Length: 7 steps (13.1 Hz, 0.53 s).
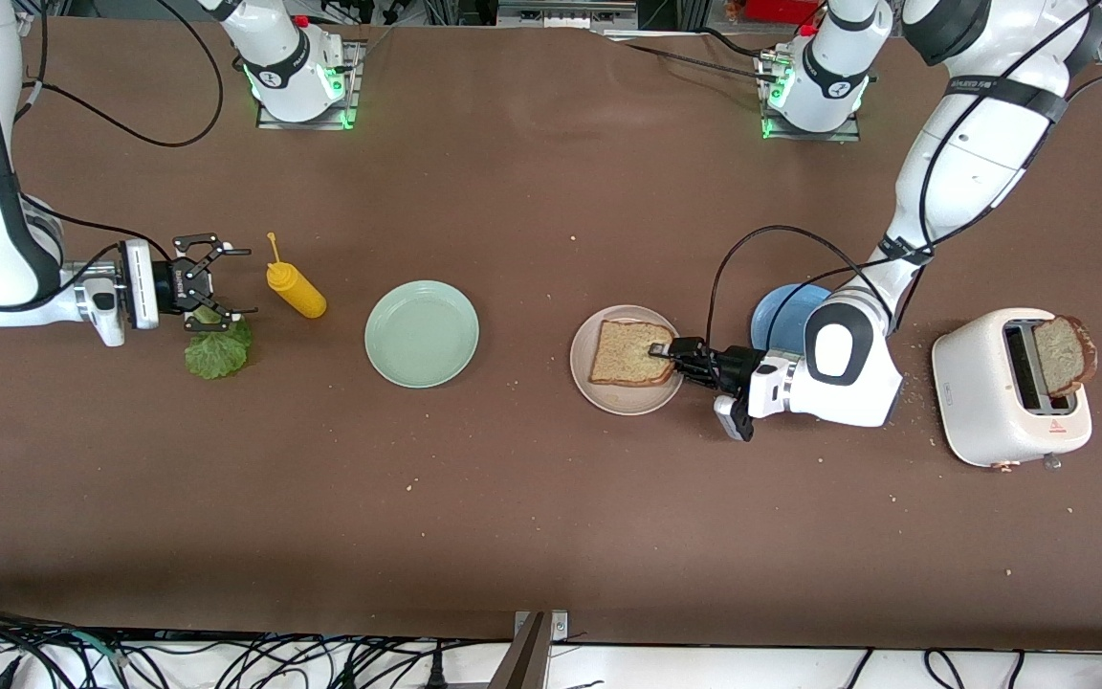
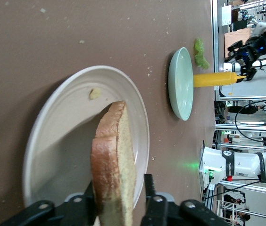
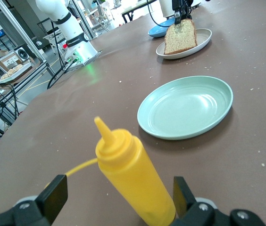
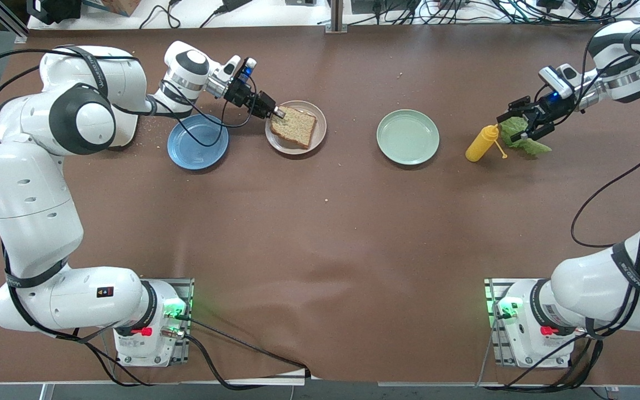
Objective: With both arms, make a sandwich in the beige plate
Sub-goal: 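Grasp the yellow bottle with the right gripper while the left gripper withdraws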
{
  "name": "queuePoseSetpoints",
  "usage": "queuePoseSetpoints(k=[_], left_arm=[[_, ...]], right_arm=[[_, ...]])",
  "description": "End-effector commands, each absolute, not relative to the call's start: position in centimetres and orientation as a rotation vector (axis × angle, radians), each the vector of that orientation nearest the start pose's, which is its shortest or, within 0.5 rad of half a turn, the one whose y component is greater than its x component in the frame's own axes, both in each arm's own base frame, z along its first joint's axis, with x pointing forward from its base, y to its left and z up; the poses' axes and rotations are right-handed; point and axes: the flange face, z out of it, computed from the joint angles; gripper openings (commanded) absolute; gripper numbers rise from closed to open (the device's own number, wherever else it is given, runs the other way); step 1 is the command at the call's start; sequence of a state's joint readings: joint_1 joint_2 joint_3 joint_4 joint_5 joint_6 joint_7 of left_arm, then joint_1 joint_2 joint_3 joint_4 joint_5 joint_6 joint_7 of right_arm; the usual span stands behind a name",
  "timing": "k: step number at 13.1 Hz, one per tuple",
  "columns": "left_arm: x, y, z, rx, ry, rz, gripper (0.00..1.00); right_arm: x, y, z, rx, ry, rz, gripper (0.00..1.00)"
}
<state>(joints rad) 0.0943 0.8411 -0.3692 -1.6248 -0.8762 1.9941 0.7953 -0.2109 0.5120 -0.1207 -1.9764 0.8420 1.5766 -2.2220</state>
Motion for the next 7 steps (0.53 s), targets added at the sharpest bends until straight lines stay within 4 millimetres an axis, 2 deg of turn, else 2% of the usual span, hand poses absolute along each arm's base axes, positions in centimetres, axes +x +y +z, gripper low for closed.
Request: queuePoseSetpoints(k=[1,7], left_arm=[[62.5,-20.3,19.3,2.087,-0.561,-0.144,1.00],[63.8,-18.6,26.5,2.278,-0.905,-0.082,1.00]], right_arm=[[51.1,-10.7,16.4,-1.523,-1.378,-0.586,0.99],[50.8,-9.6,12.3,-1.462,-1.393,-0.720,0.99]])
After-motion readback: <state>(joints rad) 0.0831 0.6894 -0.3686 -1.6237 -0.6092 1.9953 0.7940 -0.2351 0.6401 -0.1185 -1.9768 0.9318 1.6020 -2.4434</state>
